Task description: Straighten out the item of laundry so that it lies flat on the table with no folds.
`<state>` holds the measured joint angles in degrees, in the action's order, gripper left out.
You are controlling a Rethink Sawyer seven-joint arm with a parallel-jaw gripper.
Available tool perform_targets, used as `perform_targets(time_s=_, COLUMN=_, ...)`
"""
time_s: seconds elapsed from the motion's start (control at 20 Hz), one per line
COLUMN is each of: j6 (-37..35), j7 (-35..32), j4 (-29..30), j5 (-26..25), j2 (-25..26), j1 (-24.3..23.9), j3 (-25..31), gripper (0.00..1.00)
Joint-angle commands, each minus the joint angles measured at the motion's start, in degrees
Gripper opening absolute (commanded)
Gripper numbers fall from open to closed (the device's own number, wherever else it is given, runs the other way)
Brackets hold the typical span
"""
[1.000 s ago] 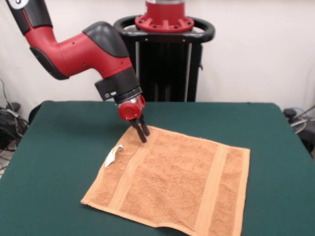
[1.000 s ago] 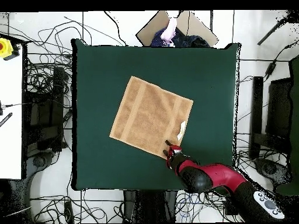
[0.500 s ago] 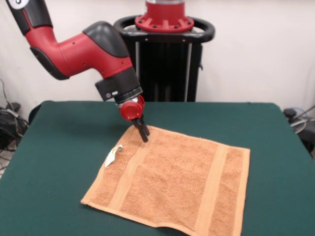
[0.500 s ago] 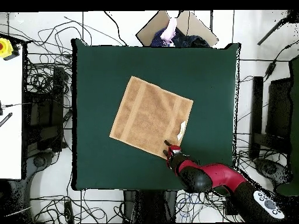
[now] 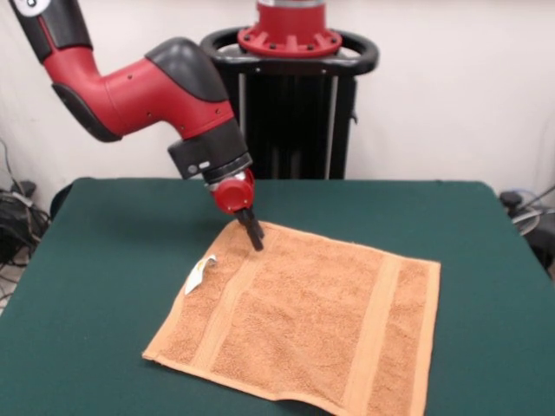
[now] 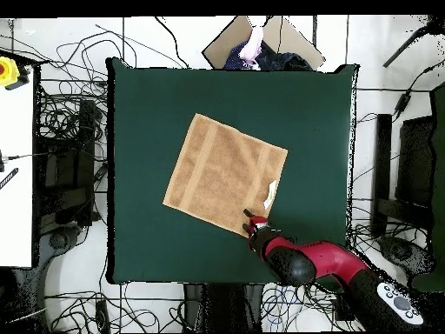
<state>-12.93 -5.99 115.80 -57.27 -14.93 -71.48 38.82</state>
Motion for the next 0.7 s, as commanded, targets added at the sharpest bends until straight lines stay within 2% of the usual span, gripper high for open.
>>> perform_targets(time_s=0.05, j6=-21.1, j7=19.1, j4=-9.8, j5=-4.9, j2=2.0, j1=0.2, j3=-5.0, gripper=1.0)
perform_targets(time_s=0.45, j6=-22.5, j7=23.0, j4=-11.5, j5=-3.7, j2=1.3, j1=0.4, j3=-5.6, gripper=1.0)
perform_targets(time_s=0.7, j6=-19.9, j7=18.3, j4=-12.9, j5=-4.1, j2=0.6, j1=2.4, j3=-8.7, gripper=1.0)
